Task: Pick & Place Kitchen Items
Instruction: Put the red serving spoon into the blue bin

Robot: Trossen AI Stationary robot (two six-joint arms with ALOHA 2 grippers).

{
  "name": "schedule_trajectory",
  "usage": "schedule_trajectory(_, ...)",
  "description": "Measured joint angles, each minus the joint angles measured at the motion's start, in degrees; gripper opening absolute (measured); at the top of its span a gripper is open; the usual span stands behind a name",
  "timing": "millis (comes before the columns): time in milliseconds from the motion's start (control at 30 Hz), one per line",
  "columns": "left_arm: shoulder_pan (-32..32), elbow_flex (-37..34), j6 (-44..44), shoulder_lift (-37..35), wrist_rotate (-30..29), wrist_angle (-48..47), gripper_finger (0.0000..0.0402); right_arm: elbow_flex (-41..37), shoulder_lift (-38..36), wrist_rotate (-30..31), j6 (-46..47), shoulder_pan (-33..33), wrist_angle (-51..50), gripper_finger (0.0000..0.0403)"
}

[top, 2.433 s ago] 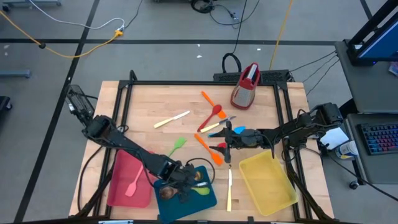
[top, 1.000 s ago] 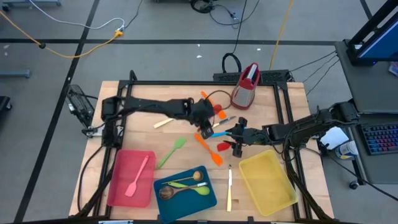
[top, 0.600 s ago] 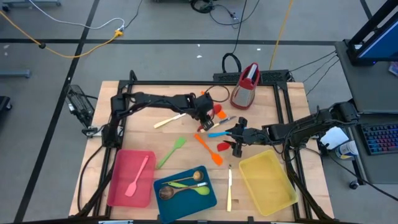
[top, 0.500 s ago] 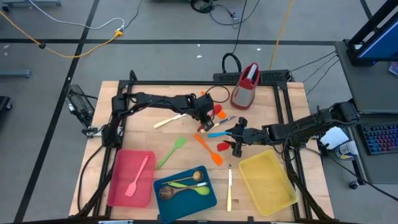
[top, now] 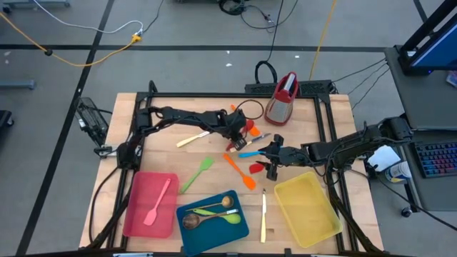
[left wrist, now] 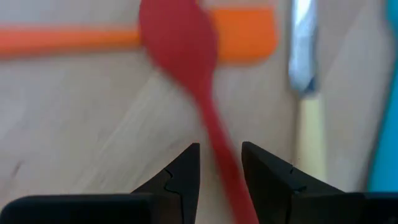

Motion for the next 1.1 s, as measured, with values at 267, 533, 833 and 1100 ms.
schedule_trajectory(267, 0.13, 0.16, -0.60, 1.65, -0.78, 0.79, 0.0124, 0.00, 0.00, -0.07, 0.00, 0.04, -0.07, 0.0223)
schedule_trajectory(533, 0.10, 0.14, -0.06, 2.33, -1.87, 1.63, 0.0045, 0.00, 0.02, -0.15, 0.02, 0.04, -0.11, 0.0221)
schedule_trajectory(833, -0.80, -0.32, -0.71, -0.89, -3.34, 0.51, 0.0042, 0.00, 0.02, -0.17, 0.02, 0.04, -0.14, 0.0217)
schedule_trajectory(1100, -4.38, -0.17, -0.71, -8.51, -4.63, -6.47, 0.0034, 0.00, 0.02, -0.21, 2.70, 0.04, -0.62, 0.0216)
